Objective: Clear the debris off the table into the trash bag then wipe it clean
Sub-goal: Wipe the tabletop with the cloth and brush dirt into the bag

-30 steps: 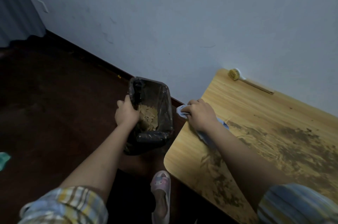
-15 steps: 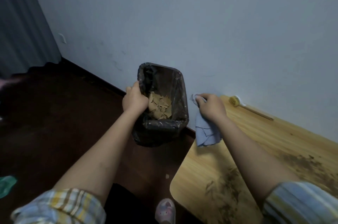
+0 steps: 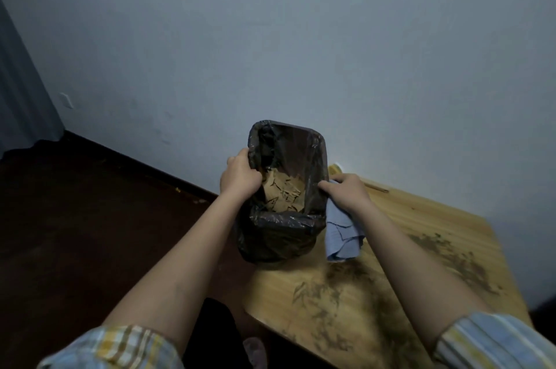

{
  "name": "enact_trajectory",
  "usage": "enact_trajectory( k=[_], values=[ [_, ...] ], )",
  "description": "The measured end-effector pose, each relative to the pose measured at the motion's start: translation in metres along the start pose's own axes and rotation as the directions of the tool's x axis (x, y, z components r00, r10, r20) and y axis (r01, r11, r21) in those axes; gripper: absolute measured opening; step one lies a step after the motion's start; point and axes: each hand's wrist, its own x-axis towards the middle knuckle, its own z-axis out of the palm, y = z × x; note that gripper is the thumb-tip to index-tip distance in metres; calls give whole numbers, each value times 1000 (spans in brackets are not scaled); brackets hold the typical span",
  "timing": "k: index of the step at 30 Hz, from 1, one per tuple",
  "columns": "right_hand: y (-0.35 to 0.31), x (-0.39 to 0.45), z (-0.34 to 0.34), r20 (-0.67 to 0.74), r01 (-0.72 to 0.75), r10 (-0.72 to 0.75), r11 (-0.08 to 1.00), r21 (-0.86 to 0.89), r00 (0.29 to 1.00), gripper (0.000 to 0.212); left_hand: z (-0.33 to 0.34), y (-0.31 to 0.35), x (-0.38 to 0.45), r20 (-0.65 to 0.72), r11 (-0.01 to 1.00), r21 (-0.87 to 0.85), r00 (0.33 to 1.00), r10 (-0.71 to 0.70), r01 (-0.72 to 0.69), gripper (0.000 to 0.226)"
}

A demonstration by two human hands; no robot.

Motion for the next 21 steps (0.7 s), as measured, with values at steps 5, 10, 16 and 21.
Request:
enact_trajectory(
  k=[5,10,16,21],
  values=[
    [27,-13,-26,-45,-88,94,988,127,995,25,24,17,-16,71,998,-56,997,11,-7,43],
    [57,-19,-35,-112,-133,160,967,216,981,31,45,27,-28,150,986,-165,987,54,-29,39],
    [79,-11,-42,-214,-200,269,934,295,939,29,61,34,-41,28,991,95,995,91,-93,41],
    [86,2,-45,-289,-236,359,893,384,887,34,81,52,-50,-20,958,155,969,247,-241,26]
  ],
)
